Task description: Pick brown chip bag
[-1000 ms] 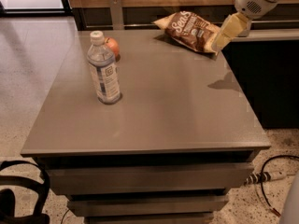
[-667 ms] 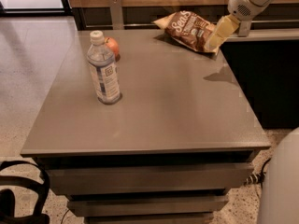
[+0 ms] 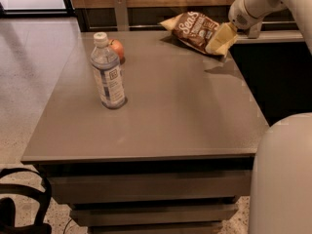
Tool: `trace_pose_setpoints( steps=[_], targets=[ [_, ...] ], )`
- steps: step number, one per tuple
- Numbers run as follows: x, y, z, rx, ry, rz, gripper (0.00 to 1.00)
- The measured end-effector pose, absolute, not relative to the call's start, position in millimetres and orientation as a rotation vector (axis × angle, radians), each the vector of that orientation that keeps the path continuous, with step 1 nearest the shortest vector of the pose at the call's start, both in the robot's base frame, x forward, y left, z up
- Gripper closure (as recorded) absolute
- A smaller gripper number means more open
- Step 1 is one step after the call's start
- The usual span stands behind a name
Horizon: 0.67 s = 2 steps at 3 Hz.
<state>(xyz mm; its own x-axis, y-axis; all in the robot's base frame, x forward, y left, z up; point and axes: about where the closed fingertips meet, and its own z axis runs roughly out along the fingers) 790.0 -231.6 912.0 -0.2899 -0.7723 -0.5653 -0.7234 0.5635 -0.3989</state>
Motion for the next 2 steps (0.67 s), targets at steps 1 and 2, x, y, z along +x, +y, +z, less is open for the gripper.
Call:
trace_pose_setpoints(
  steps=[1,2],
  targets=[
    [815.2,-229.9,896.3,-1.136,2.027,-0.043,0.00],
    [835.3,-228.5,881.5,-1.083,2.011,-0.019,0.00]
  ],
)
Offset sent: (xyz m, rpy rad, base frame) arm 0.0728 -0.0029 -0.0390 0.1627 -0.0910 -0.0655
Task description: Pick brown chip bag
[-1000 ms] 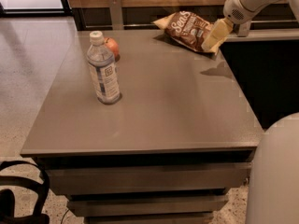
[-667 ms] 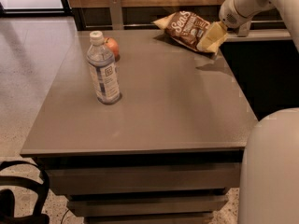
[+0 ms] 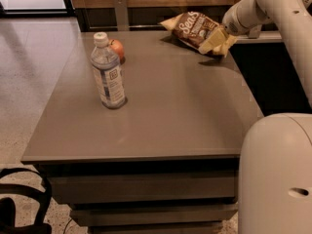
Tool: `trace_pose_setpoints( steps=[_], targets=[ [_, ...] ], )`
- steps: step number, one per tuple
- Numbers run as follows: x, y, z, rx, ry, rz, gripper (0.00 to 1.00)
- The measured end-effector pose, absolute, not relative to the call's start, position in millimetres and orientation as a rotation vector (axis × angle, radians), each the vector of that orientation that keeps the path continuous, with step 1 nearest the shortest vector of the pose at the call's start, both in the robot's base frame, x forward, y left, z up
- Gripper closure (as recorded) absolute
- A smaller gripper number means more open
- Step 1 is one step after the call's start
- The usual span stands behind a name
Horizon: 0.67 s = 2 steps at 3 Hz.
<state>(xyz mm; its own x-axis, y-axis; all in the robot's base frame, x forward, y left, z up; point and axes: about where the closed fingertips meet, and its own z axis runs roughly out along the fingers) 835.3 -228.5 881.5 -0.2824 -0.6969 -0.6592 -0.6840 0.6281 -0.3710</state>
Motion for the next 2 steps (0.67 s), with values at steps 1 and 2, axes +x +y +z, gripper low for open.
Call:
trace_pose_setpoints(
  steps=[1,2],
  targets=[
    [852.7,-226.4,869.8,-1.051,2.002,-0.016,0.00],
    [867.9,-219.5,850.4,-1.043,1.998,0.015,0.18]
  ],
)
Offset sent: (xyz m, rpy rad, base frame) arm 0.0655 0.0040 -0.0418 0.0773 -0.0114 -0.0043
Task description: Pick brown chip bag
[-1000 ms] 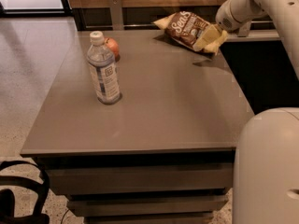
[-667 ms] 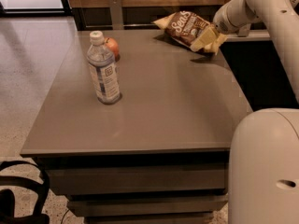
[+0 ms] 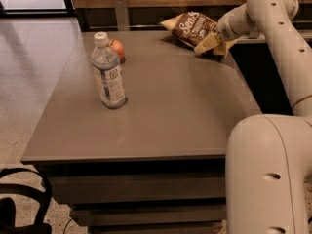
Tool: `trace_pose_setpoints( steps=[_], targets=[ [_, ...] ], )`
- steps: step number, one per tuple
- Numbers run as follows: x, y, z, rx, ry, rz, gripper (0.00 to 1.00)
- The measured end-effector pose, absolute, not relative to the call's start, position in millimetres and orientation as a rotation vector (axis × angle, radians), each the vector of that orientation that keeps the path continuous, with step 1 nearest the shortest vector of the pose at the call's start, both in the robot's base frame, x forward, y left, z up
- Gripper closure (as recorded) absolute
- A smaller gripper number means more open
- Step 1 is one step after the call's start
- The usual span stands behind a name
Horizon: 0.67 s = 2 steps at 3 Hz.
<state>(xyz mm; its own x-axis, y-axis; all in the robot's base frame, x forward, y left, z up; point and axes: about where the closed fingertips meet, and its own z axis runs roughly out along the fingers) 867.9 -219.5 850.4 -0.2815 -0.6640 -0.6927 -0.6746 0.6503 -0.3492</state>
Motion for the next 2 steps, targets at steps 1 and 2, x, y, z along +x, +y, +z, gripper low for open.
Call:
trace_pose_setpoints(
  steps=[1,2],
  targets=[
    [877.5,-212.5,824.4,-1.040,2.018,0.067,0.41],
    [877.8,-212.2,829.6,-1.040,2.019,0.068,0.63]
  ],
)
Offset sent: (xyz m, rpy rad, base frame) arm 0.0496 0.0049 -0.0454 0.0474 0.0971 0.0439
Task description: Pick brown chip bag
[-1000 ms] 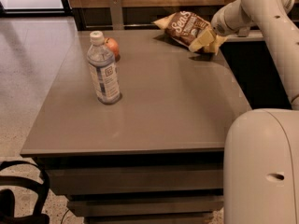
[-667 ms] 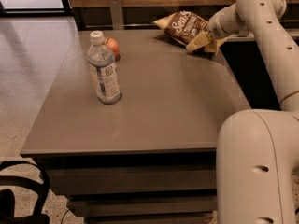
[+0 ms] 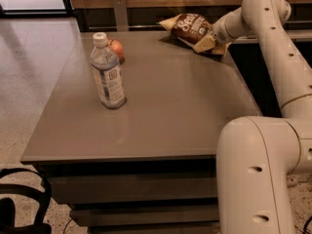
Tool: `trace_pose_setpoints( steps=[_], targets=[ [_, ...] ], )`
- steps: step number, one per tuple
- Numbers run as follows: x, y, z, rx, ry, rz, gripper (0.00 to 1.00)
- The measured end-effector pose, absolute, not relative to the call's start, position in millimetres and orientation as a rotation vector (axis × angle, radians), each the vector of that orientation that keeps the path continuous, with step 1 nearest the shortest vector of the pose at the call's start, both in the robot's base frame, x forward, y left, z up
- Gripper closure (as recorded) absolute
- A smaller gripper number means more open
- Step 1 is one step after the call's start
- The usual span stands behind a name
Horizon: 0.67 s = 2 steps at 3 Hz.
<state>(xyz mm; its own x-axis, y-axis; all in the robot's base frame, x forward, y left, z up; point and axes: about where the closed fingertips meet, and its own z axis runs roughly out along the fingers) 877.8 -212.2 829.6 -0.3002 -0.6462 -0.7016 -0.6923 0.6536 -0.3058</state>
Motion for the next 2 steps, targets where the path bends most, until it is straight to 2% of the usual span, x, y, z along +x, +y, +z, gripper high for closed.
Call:
trace_pose_setpoints(
  steps=[1,2],
  targets=[
    [877.5,-212.1,832.3,-1.040,2.019,0.068,0.88],
    [877.4,-212.0,833.0,-1.040,2.018,0.068,1.00]
  ],
)
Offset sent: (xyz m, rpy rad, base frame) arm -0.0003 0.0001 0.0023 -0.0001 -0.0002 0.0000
